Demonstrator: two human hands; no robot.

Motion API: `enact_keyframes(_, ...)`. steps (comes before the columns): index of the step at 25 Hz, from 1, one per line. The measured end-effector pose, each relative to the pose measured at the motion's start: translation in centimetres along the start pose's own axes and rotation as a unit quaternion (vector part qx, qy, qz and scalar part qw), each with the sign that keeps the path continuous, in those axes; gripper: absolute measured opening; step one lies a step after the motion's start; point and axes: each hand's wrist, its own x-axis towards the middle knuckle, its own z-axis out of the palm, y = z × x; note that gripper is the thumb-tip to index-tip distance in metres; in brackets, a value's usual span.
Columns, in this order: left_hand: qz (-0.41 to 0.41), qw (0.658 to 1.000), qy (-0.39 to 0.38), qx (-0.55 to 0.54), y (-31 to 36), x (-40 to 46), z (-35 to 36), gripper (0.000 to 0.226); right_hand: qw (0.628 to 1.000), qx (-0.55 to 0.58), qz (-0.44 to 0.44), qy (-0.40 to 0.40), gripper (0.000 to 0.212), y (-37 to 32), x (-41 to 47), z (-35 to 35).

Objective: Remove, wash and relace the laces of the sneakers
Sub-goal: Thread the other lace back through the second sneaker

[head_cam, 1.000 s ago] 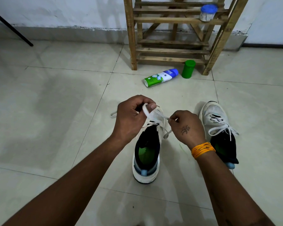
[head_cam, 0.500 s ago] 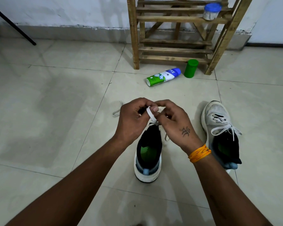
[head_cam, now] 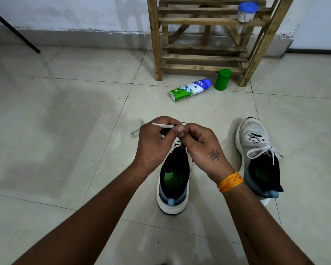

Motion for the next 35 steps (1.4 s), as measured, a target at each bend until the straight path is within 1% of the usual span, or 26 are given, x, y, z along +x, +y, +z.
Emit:
enact_keyframes(1, -0.003, 1.000, 0.001, 0.000, -0.1, 0.0, 0.0, 0.004, 1.000, -0.012, 0.005, 0.021, 0.022, 0.4, 0.1, -0.1)
enact_keyframes(3, -0.006, 1.000, 0.006, 0.002, -0.2, 0.1, -0.2, 0.003, 0.995, -0.075, 0.023, 0.067, 0.015, 1.3, 0.4, -0.9)
enact_keyframes(4, -0.005, 1.000, 0.005, 0.004, -0.3, 0.1, -0.4, 0.003, 0.994, -0.084, 0.028, 0.066, 0.010, 1.5, 0.3, -1.2)
enact_keyframes(6, -0.006, 1.000, -0.006, 0.003, -0.4, 0.0, -0.4, 0.004, 0.999, -0.027, 0.023, 0.020, 0.005, 1.1, 0.0, -0.9)
enact_keyframes(7, -0.012, 1.000, -0.014, -0.002, -0.5, 0.0, -0.3, 0.004, 1.000, -0.002, 0.015, 0.000, 0.008, 0.7, -0.2, -0.5)
enact_keyframes(8, -0.021, 1.000, -0.023, -0.007, -0.6, 0.0, -0.2, 0.004, 1.000, 0.005, 0.009, 0.000, 0.015, 0.5, -0.2, -0.2)
enact_keyframes(9, -0.036, 0.999, -0.030, -0.007, -0.8, 0.0, -0.2, 0.005, 1.000, 0.005, 0.011, 0.017, 0.020, 0.6, -0.1, 0.0)
enact_keyframes(11, -0.070, 0.997, -0.043, 0.005, -1.2, 0.2, -0.3, 0.006, 0.998, -0.006, 0.024, 0.063, 0.019, 1.4, 0.2, -0.4)
enact_keyframes(14, -0.096, 0.993, -0.059, 0.039, -1.7, 0.4, -0.7, 0.005, 0.996, -0.028, 0.041, 0.075, 0.017, 2.6, 0.5, -1.1)
enact_keyframes(16, -0.095, 0.992, -0.052, 0.065, -1.9, 0.5, -0.8, 0.003, 0.995, -0.069, 0.032, 0.070, 0.015, 2.8, 0.3, -1.1)
enact_keyframes(18, -0.095, 0.992, -0.047, 0.073, -2.0, 0.7, -0.8, 0.004, 0.978, -0.187, -0.020, 0.093, 0.008, 2.8, 0.0, -1.1)
enact_keyframes(19, -0.097, 0.991, -0.050, 0.072, -2.0, 0.7, -0.8, 0.004, 0.964, -0.240, -0.052, 0.103, 0.014, 2.6, 0.0, -1.1)
enact_keyframes(20, -0.097, 0.991, -0.054, 0.072, -1.8, 0.8, -0.7, 0.005, 0.959, -0.255, -0.077, 0.101, 0.023, 2.4, 0.1, -1.1)
enact_keyframes(21, -0.096, 0.991, -0.059, 0.074, -1.7, 0.9, -0.5, 0.005, 0.967, -0.225, -0.085, 0.082, 0.026, 2.3, 0.3, -1.1)
enact_keyframes(22, -0.094, 0.991, -0.062, 0.075, -1.7, 0.9, -0.4, 0.005, 0.981, -0.175, -0.068, 0.055, 0.023, 2.0, 0.4, -0.9)
enact_keyframes(24, -0.091, 0.991, -0.063, 0.074, -1.7, 0.9, -0.2, 0.004, 0.996, -0.086, 0.000, 0.019, 0.008, 1.6, 0.7, -0.7)
enact_keyframes(25, -0.094, 0.991, -0.061, 0.073, -1.8, 0.9, 0.0, 0.004, 0.997, -0.067, 0.019, 0.019, 0.005, 1.7, 0.9, -0.7)
enact_keyframes(27, -0.116, 0.986, -0.064, 0.102, -2.4, 0.8, 0.0, 0.005, 0.996, -0.077, 0.026, 0.045, 0.010, 2.5, 1.2, -0.8)
enact_keyframes(28, -0.130, 0.977, -0.081, 0.146, -2.9, 0.7, 0.0, 0.011, 0.994, -0.086, 0.026, 0.061, 0.011, 2.9, 1.3, -0.8)
enact_keyframes(29, -0.146, 0.960, -0.111, 0.210, -3.4, 0.6, 0.1, 0.019, 0.993, -0.086, 0.031, 0.074, 0.011, 3.3, 1.4, -0.9)
enact_keyframes(31, -0.163, 0.918, -0.169, 0.320, -4.2, 0.1, 0.5, 0.031, 0.992, -0.069, 0.063, 0.088, 0.011, 4.2, 1.7, -0.7)
enact_keyframes(32, -0.170, 0.908, -0.178, 0.338, -4.4, 0.0, 0.7, 0.031, 0.990, -0.062, 0.088, 0.094, 0.012, 4.5, 1.7, -0.6)
enact_keyframes(35, -0.205, 0.903, -0.164, 0.339, -4.9, 0.6, 0.8, 0.018, 0.979, -0.017, 0.176, 0.106, 0.017, 5.1, 2.0, 0.2)
